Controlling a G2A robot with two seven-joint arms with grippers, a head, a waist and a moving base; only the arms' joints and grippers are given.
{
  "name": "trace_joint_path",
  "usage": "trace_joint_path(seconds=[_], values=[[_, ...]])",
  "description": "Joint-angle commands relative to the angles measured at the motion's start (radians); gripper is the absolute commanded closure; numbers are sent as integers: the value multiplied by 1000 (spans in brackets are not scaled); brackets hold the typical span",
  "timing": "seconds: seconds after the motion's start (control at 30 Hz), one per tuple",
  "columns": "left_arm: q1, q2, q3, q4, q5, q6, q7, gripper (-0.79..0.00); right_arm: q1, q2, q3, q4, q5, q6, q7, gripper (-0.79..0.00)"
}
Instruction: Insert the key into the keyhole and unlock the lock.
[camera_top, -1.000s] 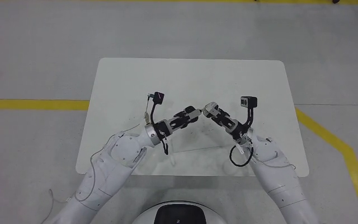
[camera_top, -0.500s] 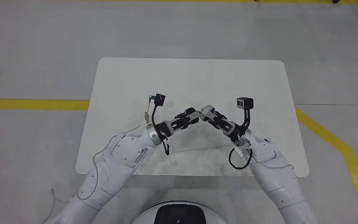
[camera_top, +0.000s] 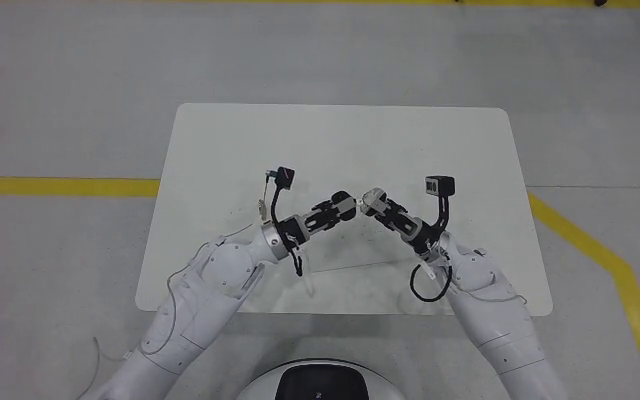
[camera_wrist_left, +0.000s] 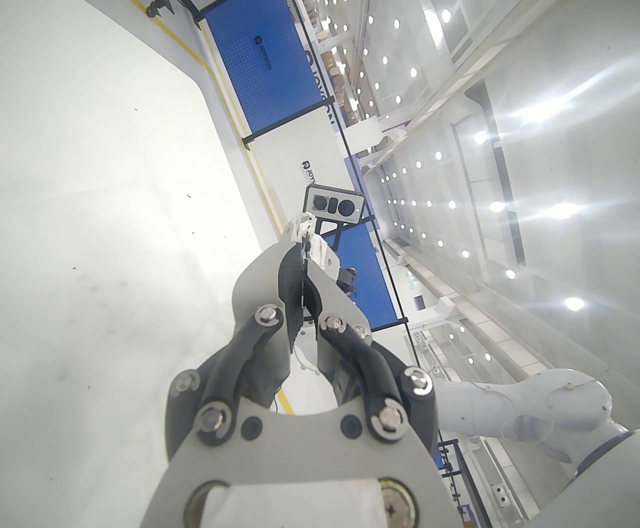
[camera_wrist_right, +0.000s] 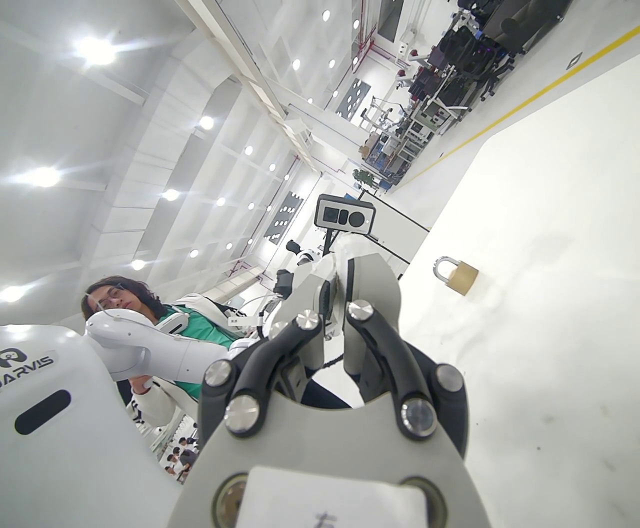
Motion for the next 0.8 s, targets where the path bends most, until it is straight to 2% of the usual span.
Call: trace_joint_path(seconds=[0.0,0.03,0.07,0.1,0.13,0.17,0.2,0.43,0.47,0.57,0.77], values=[[2,1,-7,-3,-5,-2,-2,0,2,4,6,1,2,6,43,0],[3,1,-10,-4,-6,-2,-4,0,3,7,10,2,-3,9,59,0],[4,2,-14,-6,-7,-2,-7,0,2,9,13,2,-8,12,75,-40],[6,2,-17,-8,-8,-2,-11,0,2,11,18,1,-12,13,87,-151],[7,3,-21,-9,-8,-3,-14,0,0,13,22,0,-15,13,96,-194],[8,3,-22,-11,-8,-4,-22,0,-1,14,26,-2,-17,11,103,-326],[7,4,-24,-12,-6,-3,-32,0,-3,16,30,-3,-19,9,110,-332],[1,8,-22,-16,17,4,-98,0,-12,24,47,-16,-23,16,145,-225],[-1,8,-19,-14,30,6,-108,0,-13,25,48,-17,-23,17,146,-182],[-4,9,-13,-10,51,10,-128,0,-16,28,53,-21,-23,21,155,-123],[-3,8,-10,0,56,2,-132,0,-20,34,62,-33,-25,42,177,-105]])
